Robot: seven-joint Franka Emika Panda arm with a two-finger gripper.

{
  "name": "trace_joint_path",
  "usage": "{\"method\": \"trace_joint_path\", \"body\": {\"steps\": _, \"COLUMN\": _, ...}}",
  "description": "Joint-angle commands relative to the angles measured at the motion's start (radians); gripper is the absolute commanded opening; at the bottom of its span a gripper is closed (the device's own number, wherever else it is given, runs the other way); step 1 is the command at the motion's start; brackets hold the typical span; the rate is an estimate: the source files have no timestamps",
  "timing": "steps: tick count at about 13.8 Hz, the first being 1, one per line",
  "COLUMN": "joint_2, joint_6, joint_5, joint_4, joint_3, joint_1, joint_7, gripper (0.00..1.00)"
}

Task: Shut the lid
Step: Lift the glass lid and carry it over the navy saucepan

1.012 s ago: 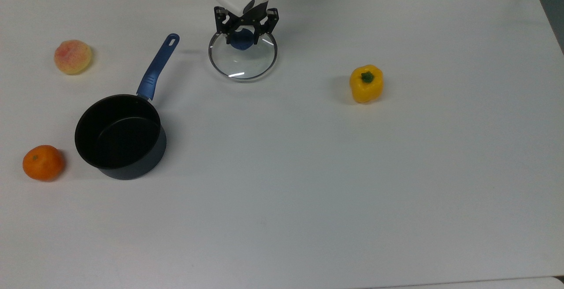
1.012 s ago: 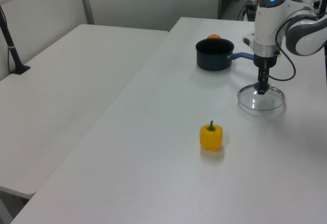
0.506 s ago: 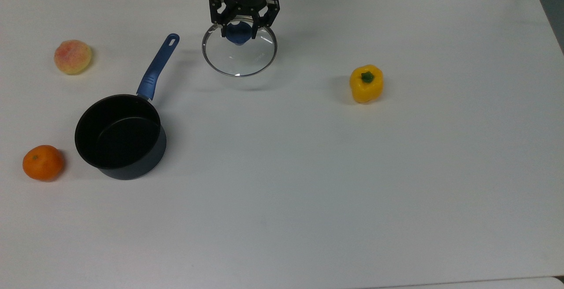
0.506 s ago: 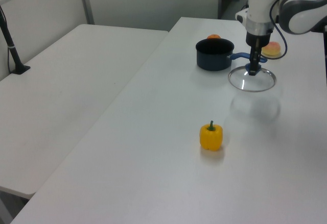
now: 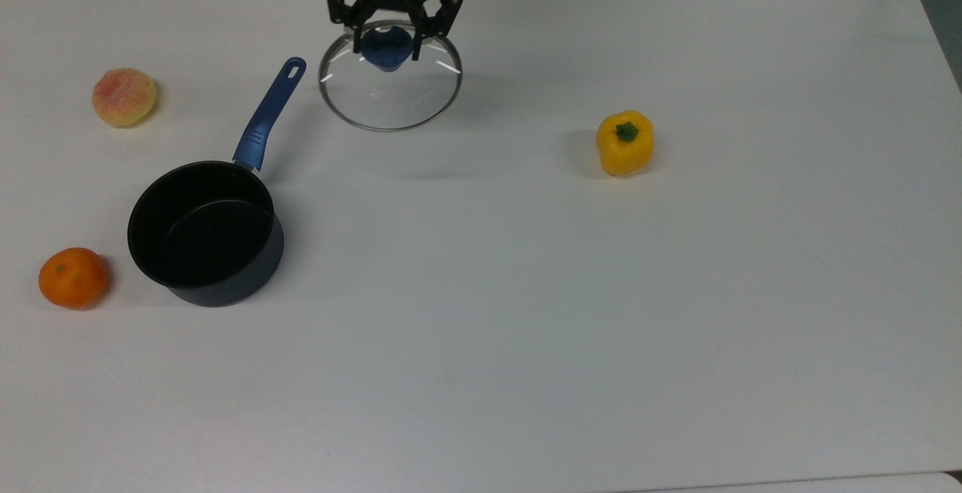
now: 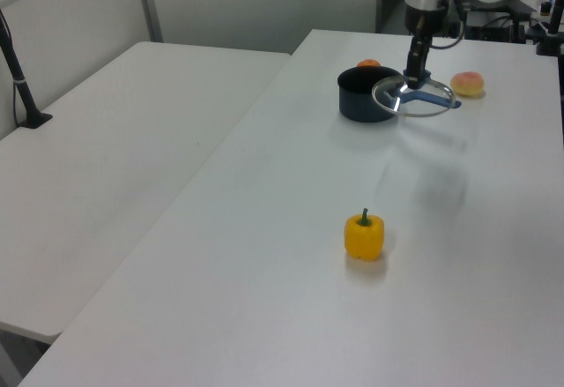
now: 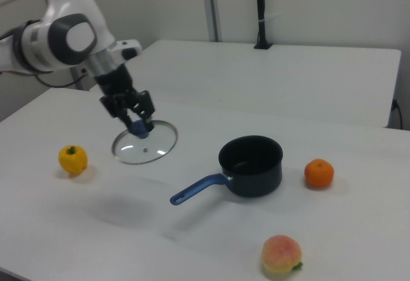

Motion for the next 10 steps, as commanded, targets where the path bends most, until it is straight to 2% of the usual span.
{"method": "trace_joint_path", "body": {"steps": 1, "joint_2": 0.124, "joint_6": -0.054, "joint_5": 0.016, "joint_4": 0.182, "joint_3": -0.009, "joint_1": -0.058, "joint_7": -0.052, "gripper": 0.17}}
{"method": "trace_joint_path", "body": {"steps": 3, "joint_2": 0.214, "joint_6": -0.096, "joint_5": 0.018, "joint_4": 0.303, "joint_3": -0.009, "joint_1": -0.109, "joint_7": -0.062, "gripper": 0.17}}
{"method": "trace_joint_path", "body": {"steps": 7, "joint_2": 0.348, "joint_6": -0.134, "joint_5": 0.016, "joint_4": 0.460, "joint_3": -0.008, "joint_1": -0.189, "joint_7": -0.100, "gripper": 0.17}}
{"method": "trace_joint_path", "body": {"steps": 9, "joint_2": 0.449, "joint_6": -0.184, "joint_5": 0.012, "joint_4": 0.587, "joint_3": 0.000, "joint_1": -0.229, "joint_7": -0.103, "gripper": 0.17}}
{"method": "trace_joint_path", "body": {"steps": 10, "joint_2": 0.474, "joint_6": -0.187, "joint_5": 0.012, "joint_4": 0.615, "joint_3": 0.000, "joint_1": -0.241, "joint_7": -0.111, "gripper": 0.17}}
